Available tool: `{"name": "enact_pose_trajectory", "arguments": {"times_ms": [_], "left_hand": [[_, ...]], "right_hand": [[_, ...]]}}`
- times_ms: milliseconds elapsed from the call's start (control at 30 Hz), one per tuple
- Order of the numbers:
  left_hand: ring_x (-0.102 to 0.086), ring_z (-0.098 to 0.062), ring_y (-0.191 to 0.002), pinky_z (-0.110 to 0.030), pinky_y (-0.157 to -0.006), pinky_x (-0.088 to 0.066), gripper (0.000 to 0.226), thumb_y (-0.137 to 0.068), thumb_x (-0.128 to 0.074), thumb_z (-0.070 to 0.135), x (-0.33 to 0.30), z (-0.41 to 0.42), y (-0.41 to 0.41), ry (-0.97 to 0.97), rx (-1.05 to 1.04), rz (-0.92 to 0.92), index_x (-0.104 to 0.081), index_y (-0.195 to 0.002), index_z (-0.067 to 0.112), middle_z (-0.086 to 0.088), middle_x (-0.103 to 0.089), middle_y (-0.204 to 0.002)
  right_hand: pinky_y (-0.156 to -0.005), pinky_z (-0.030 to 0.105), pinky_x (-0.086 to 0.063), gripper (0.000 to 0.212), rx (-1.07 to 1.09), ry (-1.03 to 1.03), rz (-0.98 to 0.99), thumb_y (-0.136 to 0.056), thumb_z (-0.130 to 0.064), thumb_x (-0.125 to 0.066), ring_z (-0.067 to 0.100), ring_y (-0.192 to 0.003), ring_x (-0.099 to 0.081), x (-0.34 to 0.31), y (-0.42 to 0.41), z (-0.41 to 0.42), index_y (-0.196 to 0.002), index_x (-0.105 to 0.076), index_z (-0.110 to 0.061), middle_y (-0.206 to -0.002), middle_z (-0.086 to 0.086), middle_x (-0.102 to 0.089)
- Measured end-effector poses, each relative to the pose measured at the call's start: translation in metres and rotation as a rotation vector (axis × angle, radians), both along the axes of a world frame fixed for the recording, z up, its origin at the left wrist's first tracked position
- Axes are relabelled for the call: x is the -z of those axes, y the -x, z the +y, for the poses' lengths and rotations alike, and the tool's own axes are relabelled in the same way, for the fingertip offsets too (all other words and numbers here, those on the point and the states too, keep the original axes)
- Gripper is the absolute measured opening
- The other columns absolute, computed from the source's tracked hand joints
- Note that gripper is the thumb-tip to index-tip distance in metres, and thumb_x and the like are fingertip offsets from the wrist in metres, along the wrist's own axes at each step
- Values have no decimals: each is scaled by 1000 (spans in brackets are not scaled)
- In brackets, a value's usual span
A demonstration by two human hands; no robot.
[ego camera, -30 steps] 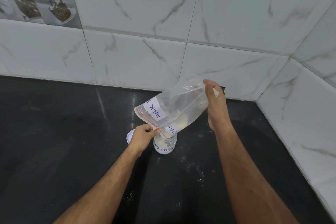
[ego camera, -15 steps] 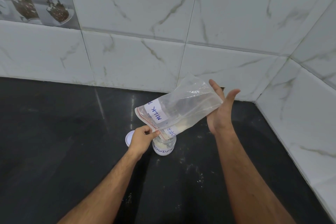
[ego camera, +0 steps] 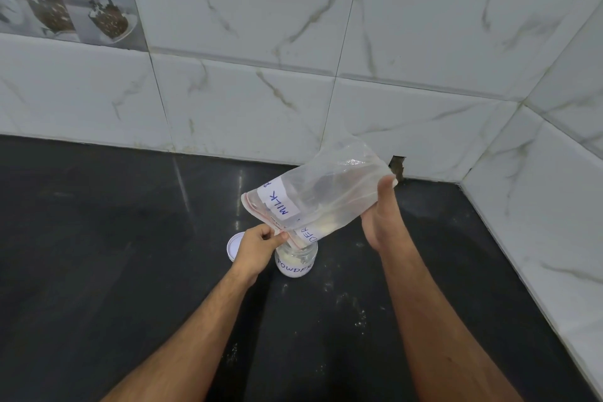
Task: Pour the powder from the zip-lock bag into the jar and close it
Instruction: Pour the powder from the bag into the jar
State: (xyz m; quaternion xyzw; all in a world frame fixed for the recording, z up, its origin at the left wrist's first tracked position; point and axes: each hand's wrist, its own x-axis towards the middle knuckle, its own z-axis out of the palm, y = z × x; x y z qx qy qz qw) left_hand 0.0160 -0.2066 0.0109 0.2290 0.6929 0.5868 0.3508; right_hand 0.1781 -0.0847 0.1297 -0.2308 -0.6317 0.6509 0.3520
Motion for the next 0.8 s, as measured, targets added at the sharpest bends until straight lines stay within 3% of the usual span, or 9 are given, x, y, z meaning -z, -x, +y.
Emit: {"name": "enact_pose_trajectory", "arguments": {"times_ms": [133,233,300,367,400,533,633,733,800], "left_hand": [[-62,-13,-84,-20,-76,-49,20,-90,-70,12,3,1,3,19,15,-40,-69,-99,-5,-4,-69,-91],[-57,-16,-87,-23,-76,-45,34,-89,-72,16,3,0,4,28,20,-70,-64,-104,-14,-7,-63,-91],[-59,-11,-78,-11,-62,-44,27,-91,-70,14,3,1,4,37,10,-79,-67,-104,-10,-8,-67,-92],[-58,-5,-70,-6,-50,-40,21,-93,-67,12,0,1,1,36,3,-95,-69,-104,-6,-6,-70,-95],[-57,-3,-69,-6,-50,-40,19,-94,-66,12,-1,1,0,27,2,-113,-69,-104,-4,-4,-70,-95],[-59,1,-68,-8,-49,-42,8,-95,-63,10,-4,0,-4,-4,3,-169,-66,-101,7,3,-69,-92],[-58,9,-56,-6,-50,-42,6,-96,-61,10,-4,-2,-7,-32,8,-185,-66,-99,11,5,-70,-91],[-61,4,-78,-18,-68,-50,13,-97,-61,13,-7,-4,-8,-50,21,-215,-67,-109,14,9,-71,-99],[-60,4,-72,-24,-76,-53,19,-96,-61,13,-7,-4,-9,-62,19,-229,-66,-114,11,8,-71,-100]], "right_hand": [[-102,44,-52,76,64,-13,-57,-72,-58,-82,26,-124,-64,11,-1,0,-131,-60,-16,-128,7,-71],[-89,36,-55,26,91,-47,-92,-94,-28,-70,17,-108,-72,6,2,-2,-117,-68,-16,-111,0,-77],[-90,36,-56,42,72,-92,-124,-92,-43,-69,17,-109,-72,-1,6,-5,-121,-68,-13,-114,2,-76],[-96,38,-57,82,14,-103,-141,-75,-73,-69,20,-116,-69,-9,10,-9,-129,-64,-11,-123,6,-73],[-99,38,-56,93,-10,-121,-142,-70,-82,-65,20,-120,-67,-9,10,-9,-131,-63,-13,-127,5,-71],[-108,28,-45,93,30,4,17,-58,-99,-39,5,-130,-57,-2,11,-16,-128,-63,-42,-135,-13,-66],[-115,41,-38,128,70,133,40,-45,-107,-33,14,-139,-50,13,12,-12,-147,-46,-30,-148,-6,-57],[-118,52,-35,116,104,195,17,-63,-100,-9,17,-137,-51,22,14,-10,-149,-43,-30,-148,-5,-56],[-120,55,-32,108,86,224,-10,-66,-95,-4,15,-137,-51,24,16,-13,-146,-45,-34,-147,-8,-56]]}}
